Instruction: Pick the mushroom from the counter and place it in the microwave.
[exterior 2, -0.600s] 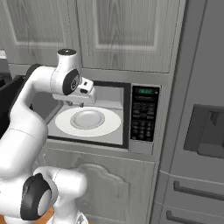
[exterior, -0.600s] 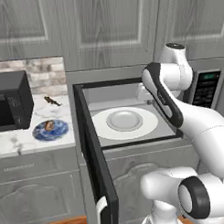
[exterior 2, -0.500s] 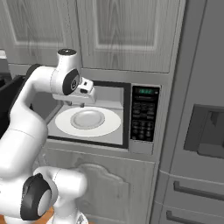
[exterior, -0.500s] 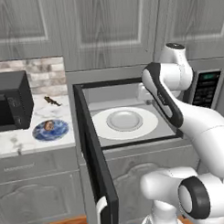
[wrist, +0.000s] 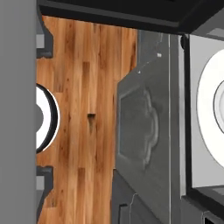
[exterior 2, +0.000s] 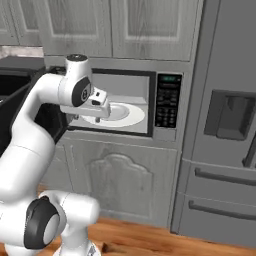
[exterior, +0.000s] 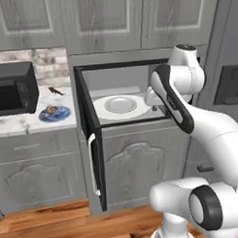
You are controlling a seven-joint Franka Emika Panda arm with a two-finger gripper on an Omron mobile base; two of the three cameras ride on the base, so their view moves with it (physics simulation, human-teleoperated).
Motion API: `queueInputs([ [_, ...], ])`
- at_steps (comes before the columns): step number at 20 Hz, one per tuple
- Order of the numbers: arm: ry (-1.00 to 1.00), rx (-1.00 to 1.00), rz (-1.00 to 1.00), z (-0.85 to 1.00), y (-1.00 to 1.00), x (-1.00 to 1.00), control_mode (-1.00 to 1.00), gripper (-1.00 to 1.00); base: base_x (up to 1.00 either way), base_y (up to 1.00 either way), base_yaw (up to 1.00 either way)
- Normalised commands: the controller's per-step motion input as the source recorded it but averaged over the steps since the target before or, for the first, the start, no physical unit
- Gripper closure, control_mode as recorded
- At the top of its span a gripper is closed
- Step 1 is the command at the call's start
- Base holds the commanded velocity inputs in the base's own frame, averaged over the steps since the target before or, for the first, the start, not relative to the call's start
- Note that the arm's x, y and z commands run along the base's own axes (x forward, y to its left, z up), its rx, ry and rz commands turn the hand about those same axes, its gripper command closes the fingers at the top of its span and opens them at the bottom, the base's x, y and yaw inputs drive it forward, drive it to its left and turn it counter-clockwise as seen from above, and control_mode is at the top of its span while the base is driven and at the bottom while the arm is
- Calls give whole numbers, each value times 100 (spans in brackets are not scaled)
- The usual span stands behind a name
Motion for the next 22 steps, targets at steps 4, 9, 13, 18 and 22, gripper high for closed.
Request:
queueInputs([
  [4, 0, 0, 0, 0, 0, 0, 100, -100, -100, -4, 0],
  [9, 0, 0, 0, 0, 0, 0, 100, -100, -96, -7, 0],
  [13, 0, 0, 0, 0, 0, 0, 100, -100, -77, 2, -1],
  [18, 0, 0, 0, 0, 0, 0, 100, -100, -69, 38, -3],
  [22, 0, 0, 0, 0, 0, 0, 100, -100, -31, 97, 0],
])
